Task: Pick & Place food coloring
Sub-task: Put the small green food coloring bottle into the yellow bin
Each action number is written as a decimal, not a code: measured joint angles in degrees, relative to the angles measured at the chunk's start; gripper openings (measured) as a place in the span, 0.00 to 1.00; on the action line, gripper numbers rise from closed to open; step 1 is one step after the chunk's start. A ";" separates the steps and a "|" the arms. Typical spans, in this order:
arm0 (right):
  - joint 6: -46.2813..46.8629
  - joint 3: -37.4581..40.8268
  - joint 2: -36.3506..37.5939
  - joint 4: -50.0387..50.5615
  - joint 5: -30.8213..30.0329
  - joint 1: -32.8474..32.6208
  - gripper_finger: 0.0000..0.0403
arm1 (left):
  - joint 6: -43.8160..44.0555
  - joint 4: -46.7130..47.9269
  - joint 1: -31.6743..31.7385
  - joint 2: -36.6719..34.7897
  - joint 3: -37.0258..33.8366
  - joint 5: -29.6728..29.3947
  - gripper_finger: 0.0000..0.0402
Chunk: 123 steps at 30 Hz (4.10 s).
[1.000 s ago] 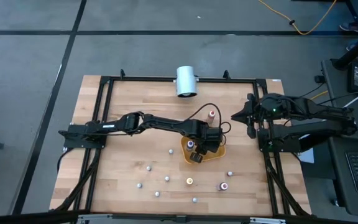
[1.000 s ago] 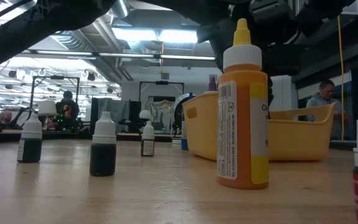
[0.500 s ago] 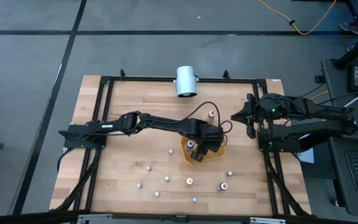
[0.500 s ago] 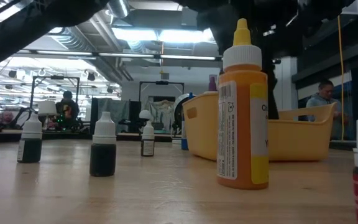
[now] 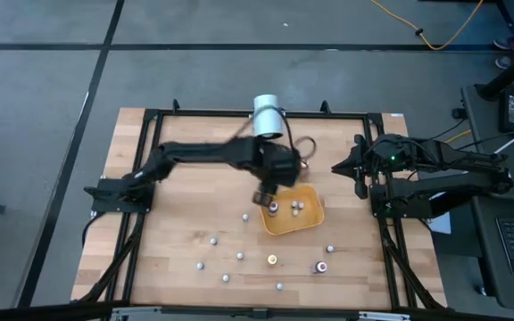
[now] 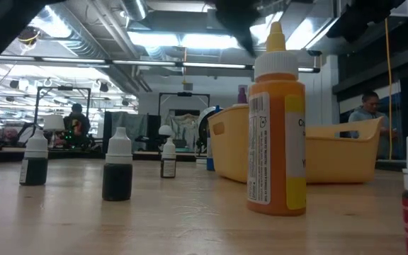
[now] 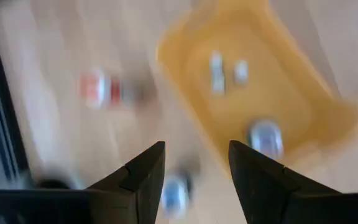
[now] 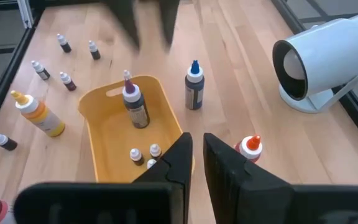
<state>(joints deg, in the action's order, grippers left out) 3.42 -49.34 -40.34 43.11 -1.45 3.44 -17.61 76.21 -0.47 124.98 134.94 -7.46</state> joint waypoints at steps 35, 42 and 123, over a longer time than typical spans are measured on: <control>-5.62 0.00 0.00 -3.47 -1.54 0.03 0.11 | 33.73 -31.51 -6.62 -18.55 -56.39 11.63 0.63; -6.93 0.00 0.00 -3.41 -1.51 0.04 0.11 | 35.28 -37.43 -6.43 -18.55 -61.08 9.30 0.65; -9.77 -0.02 -0.04 -3.39 -1.51 0.03 0.11 | 29.68 -7.43 5.01 -24.04 -21.07 16.00 0.14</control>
<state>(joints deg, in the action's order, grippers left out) -6.35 -49.36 -40.38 39.72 -2.96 3.48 12.07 68.78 4.54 100.95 113.88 8.54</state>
